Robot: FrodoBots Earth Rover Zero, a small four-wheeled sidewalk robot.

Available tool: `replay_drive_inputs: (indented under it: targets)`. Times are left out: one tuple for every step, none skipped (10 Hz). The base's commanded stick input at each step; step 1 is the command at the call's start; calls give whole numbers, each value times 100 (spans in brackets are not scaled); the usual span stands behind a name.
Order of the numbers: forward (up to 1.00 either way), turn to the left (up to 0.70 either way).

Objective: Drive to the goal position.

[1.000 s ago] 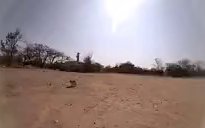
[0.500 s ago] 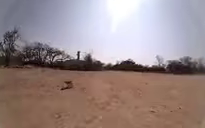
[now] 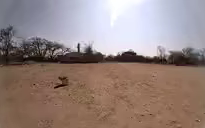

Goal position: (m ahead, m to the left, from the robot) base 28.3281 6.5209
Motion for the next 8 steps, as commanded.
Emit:
replay_drive_inputs:
  targets:
    - [100,-40]
    - [100,-40]
    - [100,-38]
    - [100,-34]
    - [100,-12]
    - [100,0]
    - [100,0]
    - [100,0]
